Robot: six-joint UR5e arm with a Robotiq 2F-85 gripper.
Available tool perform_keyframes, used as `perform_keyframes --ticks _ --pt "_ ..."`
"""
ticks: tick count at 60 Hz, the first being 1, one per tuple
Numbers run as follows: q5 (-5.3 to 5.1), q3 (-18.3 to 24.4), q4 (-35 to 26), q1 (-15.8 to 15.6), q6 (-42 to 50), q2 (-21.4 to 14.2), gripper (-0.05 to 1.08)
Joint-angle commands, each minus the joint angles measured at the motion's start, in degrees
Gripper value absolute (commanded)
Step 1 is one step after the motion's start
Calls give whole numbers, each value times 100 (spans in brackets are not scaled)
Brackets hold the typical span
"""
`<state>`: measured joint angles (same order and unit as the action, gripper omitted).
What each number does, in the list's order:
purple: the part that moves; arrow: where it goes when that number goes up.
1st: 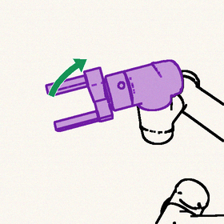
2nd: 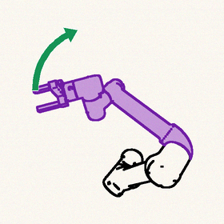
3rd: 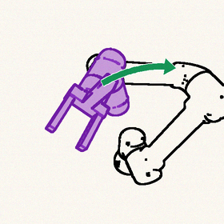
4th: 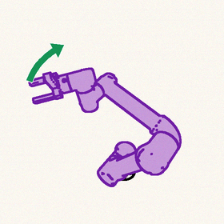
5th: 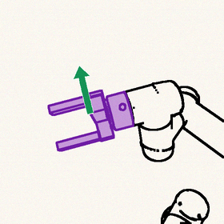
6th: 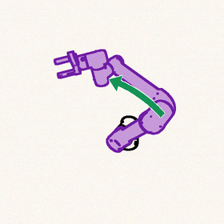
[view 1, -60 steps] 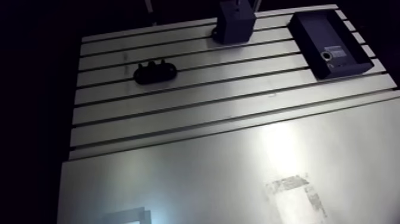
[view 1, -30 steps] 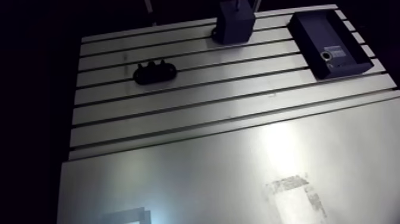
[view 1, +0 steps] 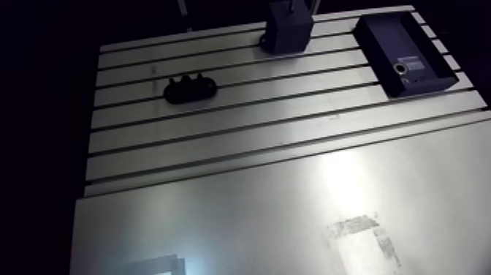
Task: Pick up the M10 bolt and insert it into the hole until fully seated.
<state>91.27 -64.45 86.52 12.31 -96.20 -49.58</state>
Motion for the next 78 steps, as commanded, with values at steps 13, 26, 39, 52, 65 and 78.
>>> perform_keyframes --ticks 13,26,39,52,65,78 --pt "0 6 44 0 0 6 108" --pt "0 -1 35 0 0 6 108" --pt "0 -1 35 0 -8 6 108" --pt "-9 -1 35 0 -9 6 108" --pt "-9 -9 36 0 -9 6 108" --pt "-9 -19 68 9 -16 6 108"
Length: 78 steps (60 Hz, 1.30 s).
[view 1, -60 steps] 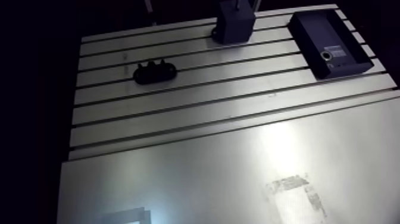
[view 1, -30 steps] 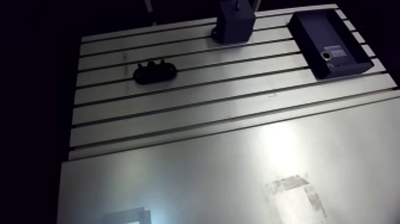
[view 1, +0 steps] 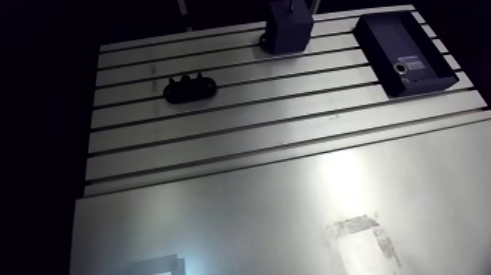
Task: Pick up the M10 bolt and insert it into the hole until fully seated.
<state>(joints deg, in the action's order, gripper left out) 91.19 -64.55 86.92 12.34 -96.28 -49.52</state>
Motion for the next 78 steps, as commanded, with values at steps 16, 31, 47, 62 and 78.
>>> perform_keyframes --ticks 16,31,47,62,78 --pt "0 -17 83 14 -9 0 108" --pt "0 -44 83 14 -9 0 108" --pt "0 -79 83 14 -9 0 108" --pt "0 -131 83 14 -9 0 108" --pt "0 -157 107 15 0 0 108"
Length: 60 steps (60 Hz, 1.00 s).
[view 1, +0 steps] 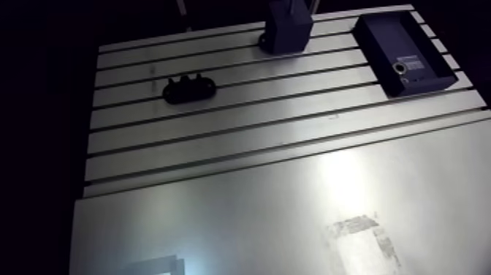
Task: Pick up the M10 bolt and insert it into the hole until fully seated.
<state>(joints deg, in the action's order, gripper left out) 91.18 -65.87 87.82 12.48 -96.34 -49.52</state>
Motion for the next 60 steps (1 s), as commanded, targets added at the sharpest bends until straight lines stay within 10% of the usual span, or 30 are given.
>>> perform_keyframes --ticks 1,38,42,43,44,45,60 --pt "0 -24 17 1 6 0 108" --pt "9 -218 293 0 -3 0 100" --pt "9 -243 293 0 4 -16 76" --pt "9 -260 293 0 5 -40 46" --pt "9 -260 293 0 5 -40 46" --pt "1 -270 293 0 -2 -58 11" --pt "9 -436 624 -9 -78 -236 0"
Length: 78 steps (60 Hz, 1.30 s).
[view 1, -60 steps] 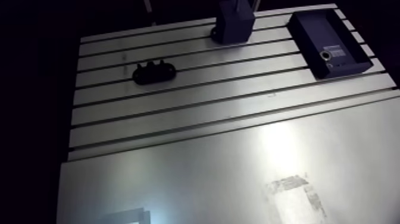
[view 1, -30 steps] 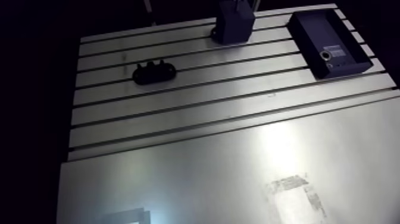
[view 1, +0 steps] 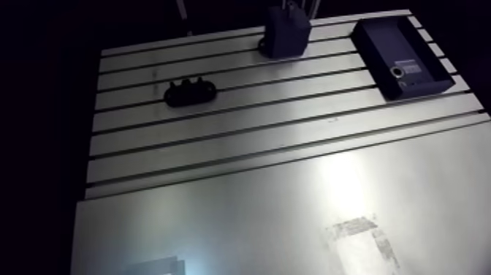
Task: Pick up the M10 bolt and insert it into the hole until fully seated.
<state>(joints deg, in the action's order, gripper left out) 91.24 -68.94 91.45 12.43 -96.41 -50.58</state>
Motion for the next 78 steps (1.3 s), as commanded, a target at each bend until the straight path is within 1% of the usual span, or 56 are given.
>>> perform_keyframes --ticks 1,10,16,19,20,22,23,28,29,31,33,34,37,38,39,41,42,45,46,47,48,50,51,52,53,54,57,58,63,66,67,68,70,73,76,78 --pt "3 -129 261 -4 -71 -129 0" --pt "-6 -192 272 -4 -101 -291 0" --pt "-13 -220 265 -11 -142 -479 0" --pt "-15 -220 224 -21 -178 -635 0" --pt "-15 -220 224 -21 -178 -635 0" --pt "-15 -244 194 -37 -181 -801 0" --pt "-15 -244 194 -37 -181 -801 0" --pt "-15 -298 161 -64 -197 -1064 0" --pt "-15 -298 161 -64 -197 -1064 0" --pt "-23 -299 47 -90 -277 -1233 0" --pt "-23 -299 47 -90 -277 -1233 0" --pt "-23 -299 -23 -114 -337 -1312 1" --pt "-31 -307 -78 -147 -376 -1391 1" --pt "-32 -308 -124 -175 -397 -1478 1" --pt "-32 -308 -124 -175 -397 -1478 1" --pt "-25 -339 -197 -227 -409 -1636 1" --pt "-25 -339 -197 -227 -409 -1636 1" --pt "-23 -400 -243 -280 -409 -1787 1" --pt "-23 -400 -243 -280 -409 -1787 1" --pt "-23 -442 -276 -314 -409 -1873 1" --pt "-23 -442 -276 -314 -409 -1873 1" --pt "-15 -522 -378 -416 -418 -2071 1" --pt "-15 -522 -378 -416 -418 -2071 1" --pt "-15 -557 -415 -454 -418 -2170 1" --pt "-15 -557 -415 -454 -418 -2170 1" --pt "-15 -600 -444 -490 -418 -2252 2" --pt "-15 -651 -463 -525 -418 -2332 2" --pt "-15 -703 -458 -568 -418 -2426 2" --pt "-15 -809 -466 -623 -410 -2594 2" --pt "-14 -947 -443 -628 -409 -2745 2" --pt "-14 -947 -443 -628 -409 -2745 2" --pt "-15 -1080 -424 -637 -402 -2879 2" --pt "-15 -1080 -424 -637 -402 -2879 2" --pt "-16 -1204 -414 -637 -400 -2987 2" --pt "-15 -1242 -406 -637 -400 -3032 2" --pt "-30 -1255 -405 -637 -400 -3076 2"
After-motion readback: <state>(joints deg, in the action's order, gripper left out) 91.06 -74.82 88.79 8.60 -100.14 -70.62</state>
